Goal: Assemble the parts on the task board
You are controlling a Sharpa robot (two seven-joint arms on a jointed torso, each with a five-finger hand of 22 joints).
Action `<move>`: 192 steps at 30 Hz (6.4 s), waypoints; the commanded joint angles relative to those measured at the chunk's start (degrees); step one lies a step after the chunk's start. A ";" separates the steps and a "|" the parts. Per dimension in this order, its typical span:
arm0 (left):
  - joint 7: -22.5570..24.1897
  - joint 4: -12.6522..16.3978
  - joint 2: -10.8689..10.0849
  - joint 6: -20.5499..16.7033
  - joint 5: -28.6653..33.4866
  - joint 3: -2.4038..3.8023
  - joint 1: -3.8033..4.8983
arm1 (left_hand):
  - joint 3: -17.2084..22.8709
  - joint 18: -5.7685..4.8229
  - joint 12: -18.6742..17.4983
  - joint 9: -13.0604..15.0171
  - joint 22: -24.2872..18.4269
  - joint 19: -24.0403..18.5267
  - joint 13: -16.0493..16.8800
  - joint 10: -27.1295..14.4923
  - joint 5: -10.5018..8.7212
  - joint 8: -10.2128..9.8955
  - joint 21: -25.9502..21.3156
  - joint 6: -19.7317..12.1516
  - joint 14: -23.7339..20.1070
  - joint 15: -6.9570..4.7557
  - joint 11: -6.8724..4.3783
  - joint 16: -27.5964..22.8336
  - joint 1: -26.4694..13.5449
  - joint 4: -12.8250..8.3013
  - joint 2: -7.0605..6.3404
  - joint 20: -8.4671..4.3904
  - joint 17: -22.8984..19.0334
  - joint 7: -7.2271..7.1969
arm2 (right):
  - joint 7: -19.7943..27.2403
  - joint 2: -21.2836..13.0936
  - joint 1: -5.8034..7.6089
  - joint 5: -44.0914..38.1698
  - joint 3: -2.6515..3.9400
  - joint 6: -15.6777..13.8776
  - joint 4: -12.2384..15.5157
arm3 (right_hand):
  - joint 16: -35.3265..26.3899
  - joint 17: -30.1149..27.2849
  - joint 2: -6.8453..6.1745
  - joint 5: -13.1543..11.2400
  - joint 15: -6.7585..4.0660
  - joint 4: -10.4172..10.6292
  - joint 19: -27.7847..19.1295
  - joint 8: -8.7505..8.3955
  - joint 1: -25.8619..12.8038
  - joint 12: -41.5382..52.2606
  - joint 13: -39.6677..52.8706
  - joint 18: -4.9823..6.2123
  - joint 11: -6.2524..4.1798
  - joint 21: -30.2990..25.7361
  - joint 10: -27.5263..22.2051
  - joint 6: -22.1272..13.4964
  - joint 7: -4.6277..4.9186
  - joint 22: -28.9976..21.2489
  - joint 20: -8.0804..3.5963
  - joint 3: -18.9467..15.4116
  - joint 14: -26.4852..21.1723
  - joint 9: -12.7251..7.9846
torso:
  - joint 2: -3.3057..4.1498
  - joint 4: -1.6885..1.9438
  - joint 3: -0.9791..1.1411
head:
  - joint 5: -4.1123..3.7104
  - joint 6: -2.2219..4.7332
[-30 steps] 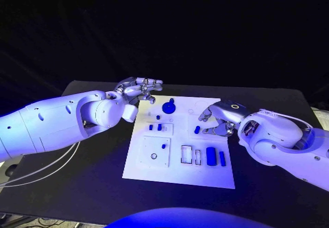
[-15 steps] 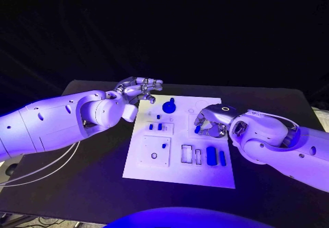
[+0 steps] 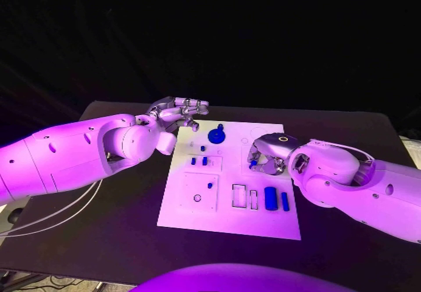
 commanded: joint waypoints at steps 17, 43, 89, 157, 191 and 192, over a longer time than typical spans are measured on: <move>0.08 -0.06 -0.04 1.08 -0.31 0.03 0.01 | 0.06 1.00 0.41 -0.05 -0.10 -0.34 0.06 -0.56 0.24 0.19 -0.48 -0.36 -0.50 -0.10 0.03 -0.24 0.16 -0.28 0.25 0.12 -0.15 -0.05 | 1.24 -2.13 -0.52 0.36 0.10 -13.09 2.86 | 3.18 2.94 0.71 -0.51 -1.49 -3.97 3.26 1.26 2.97 -0.52 0.46 -2.18 -0.75 5.35 6.21 3.10 0.38 7.47 -0.68 6.59 1.50 1.07 | -0.09 -0.01 -0.07 | -0.20 0.08; -0.01 -0.15 0.68 1.55 -0.32 0.03 0.00 | 0.10 1.01 0.90 -0.06 -0.28 -0.47 0.24 -1.17 0.22 0.27 -0.85 -0.82 -0.76 0.04 0.22 -0.23 0.01 -0.75 0.40 0.23 -0.41 0.16 | 6.28 6.54 -3.97 4.80 0.41 -13.57 6.92 | 3.41 2.97 0.09 -0.44 -1.31 -4.78 2.97 0.76 2.31 -1.39 0.59 -2.16 -0.51 5.59 6.48 2.62 0.70 7.54 -0.56 8.56 1.33 1.06 | 0.00 0.12 -0.13 | 0.62 0.05; -0.48 -0.78 1.61 1.62 -0.32 0.00 0.00 | 0.08 1.05 1.06 -0.05 -0.39 -0.53 0.29 -1.28 0.24 0.32 -1.04 -0.91 -0.76 0.06 0.22 -0.16 -0.12 -0.79 0.46 0.26 -0.40 0.16 | 2.44 12.16 -8.46 -3.98 -0.60 -6.92 2.38 | 3.85 3.30 -0.02 -0.31 -1.21 -5.33 2.77 0.62 1.58 -1.91 0.71 -2.13 -0.43 5.83 6.68 2.66 0.75 7.71 -0.42 10.10 1.32 1.15 | -0.01 -0.08 -0.02 | 1.43 -1.03; -0.22 -1.02 1.01 1.46 -0.32 -0.83 -0.08 | 0.01 1.02 1.24 -0.08 -0.33 -0.45 0.34 -1.73 0.24 0.30 -0.97 -1.27 -0.82 0.13 0.34 -0.11 -0.33 -0.92 0.41 0.32 -0.52 0.28 | -4.48 -18.25 -3.71 17.33 -0.24 -19.95 17.01 | 16.48 16.68 -4.13 12.23 -2.68 8.41 7.81 5.24 -9.55 46.45 44.91 -4.16 -2.40 14.62 12.07 -4.63 -0.90 21.10 -2.30 -15.10 3.20 1.06 | -0.75 -2.41 -0.08 | -3.49 2.70; -0.25 -0.93 0.77 2.02 -0.32 -0.86 -0.14 | -0.07 1.07 1.44 -0.03 -0.51 -0.55 0.41 -1.71 0.22 0.43 -1.28 -1.19 -0.88 0.14 0.31 -0.12 -0.43 -0.96 0.40 0.34 -0.65 0.24 | -14.94 -13.13 -8.46 11.74 -0.95 -10.63 14.21 | 20.29 22.42 -0.94 15.23 -2.47 13.05 8.03 8.79 -11.03 59.39 62.00 -4.68 -2.36 16.31 13.24 -5.67 -0.67 23.94 -1.67 -21.81 3.62 1.93 | -0.76 -2.53 -0.25 | -4.41 1.51; -0.26 -0.93 0.77 2.05 -0.32 -0.87 -0.14 | -0.07 1.07 1.44 -0.03 -0.51 -0.55 0.41 -1.71 0.22 0.43 -1.28 -1.19 -0.88 0.14 0.31 -0.12 -0.43 -0.96 0.40 0.34 -0.65 0.24 | -14.96 -12.93 -8.54 11.71 -0.95 -10.44 14.06 | 20.28 22.41 -0.85 15.24 -2.48 13.04 8.03 8.84 -10.99 59.39 62.03 -4.68 -2.38 16.31 13.24 -5.63 -0.69 23.95 -1.68 -21.82 3.61 1.95 | -0.76 -2.53 -0.26 | -4.36 1.46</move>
